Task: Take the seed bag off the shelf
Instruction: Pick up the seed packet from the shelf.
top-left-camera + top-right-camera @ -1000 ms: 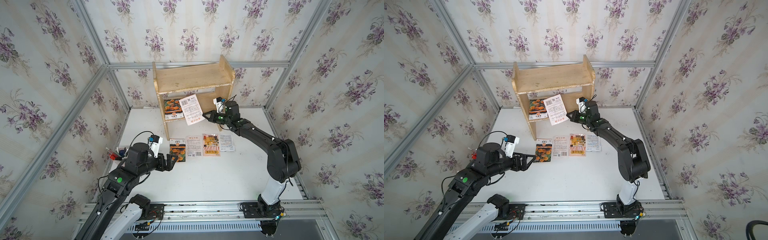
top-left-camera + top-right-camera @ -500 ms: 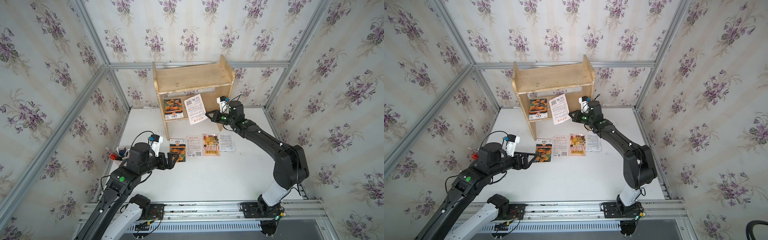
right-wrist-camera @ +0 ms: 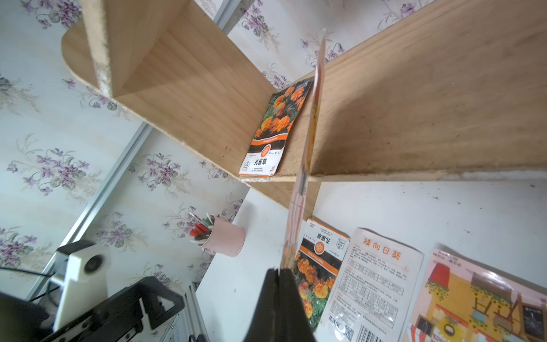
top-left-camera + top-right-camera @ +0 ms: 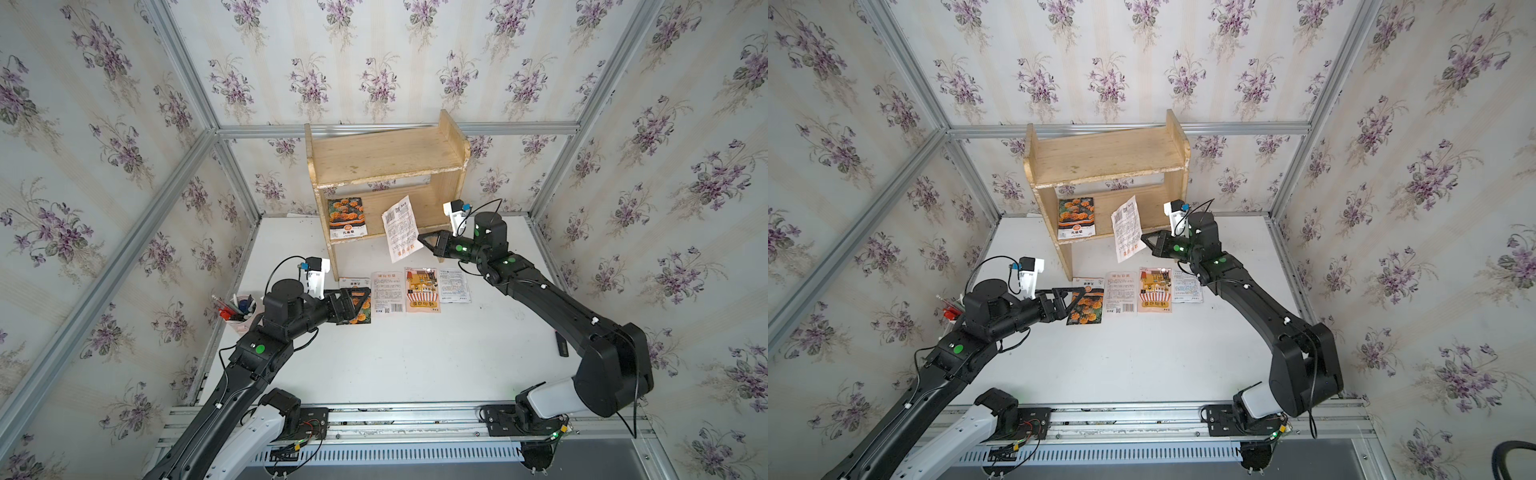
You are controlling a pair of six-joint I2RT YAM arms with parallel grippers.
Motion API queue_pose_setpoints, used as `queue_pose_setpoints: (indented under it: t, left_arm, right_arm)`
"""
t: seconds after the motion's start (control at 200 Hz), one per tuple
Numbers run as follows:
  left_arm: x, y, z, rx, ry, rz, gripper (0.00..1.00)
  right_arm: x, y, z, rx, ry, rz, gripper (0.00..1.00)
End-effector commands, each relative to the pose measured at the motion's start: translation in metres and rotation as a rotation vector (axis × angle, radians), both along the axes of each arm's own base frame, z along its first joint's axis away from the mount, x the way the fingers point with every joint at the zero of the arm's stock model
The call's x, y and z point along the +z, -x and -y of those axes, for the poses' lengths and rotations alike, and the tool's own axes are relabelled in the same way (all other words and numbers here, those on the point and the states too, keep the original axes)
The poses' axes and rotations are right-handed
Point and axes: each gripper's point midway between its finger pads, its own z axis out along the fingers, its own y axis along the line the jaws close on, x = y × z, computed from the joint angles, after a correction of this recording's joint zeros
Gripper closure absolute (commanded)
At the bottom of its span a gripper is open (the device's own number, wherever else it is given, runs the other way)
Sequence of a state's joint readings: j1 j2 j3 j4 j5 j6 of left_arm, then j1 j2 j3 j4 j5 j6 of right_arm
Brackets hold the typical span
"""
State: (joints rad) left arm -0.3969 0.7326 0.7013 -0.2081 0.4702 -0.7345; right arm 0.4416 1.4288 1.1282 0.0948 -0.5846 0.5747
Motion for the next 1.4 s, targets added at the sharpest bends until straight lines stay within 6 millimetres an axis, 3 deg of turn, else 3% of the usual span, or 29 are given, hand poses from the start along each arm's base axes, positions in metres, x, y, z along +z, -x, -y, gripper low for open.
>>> queue_pose_setpoints:
  t: [0.0,0.31,0.35,0.51,0.644,0.734,0.814,0.919,1.159,1.189,1.244,1.394]
  left_arm:
    - [0.021,-0.010,0.008,-0.008,0.107,0.076,0.00]
    - [0.028,-0.024,0.026,-0.061,0.264,0.102,0.00]
    - [0.032,-0.024,0.027,-0.069,0.277,0.112,0.00]
    - [0.053,-0.016,0.034,-0.135,0.331,0.149,0.02]
    - [0.057,-0.014,0.038,-0.169,0.348,0.141,0.05]
    - [0.056,-0.013,0.039,-0.178,0.353,0.131,0.14]
    - [0.056,-0.010,0.040,-0.187,0.354,0.125,0.28]
    - [0.056,-0.006,0.040,-0.195,0.351,0.116,0.57]
    - [0.058,0.001,0.040,-0.215,0.314,0.117,0.92]
    - [0.059,0.003,0.040,-0.222,0.314,0.119,0.96]
    - [0.063,0.006,0.042,-0.251,0.314,0.127,1.00]
    - [0.071,0.020,0.047,-0.326,0.297,0.150,1.00]
  right_arm:
    - [0.019,0.023,-0.004,0.062,-0.040,0.043,1.00]
    - [0.044,0.085,-0.008,0.156,-0.079,0.079,1.00]
    - [0.046,0.103,-0.018,0.205,-0.086,0.080,1.00]
    - [0.051,0.131,-0.022,0.239,-0.122,0.082,1.00]
    - [0.057,0.147,-0.023,0.257,-0.157,0.089,1.00]
    - [0.057,0.151,-0.022,0.251,-0.161,0.091,1.00]
    - [0.055,0.152,-0.021,0.242,-0.154,0.091,1.00]
    - [0.052,0.153,-0.020,0.238,-0.150,0.085,1.00]
    - [0.050,0.156,-0.019,0.237,-0.152,0.087,1.00]
    - [0.051,0.156,-0.019,0.237,-0.150,0.090,1.00]
    - [0.052,0.158,-0.019,0.247,-0.149,0.099,0.89]
    - [0.055,0.160,-0.019,0.264,-0.114,0.124,0.74]
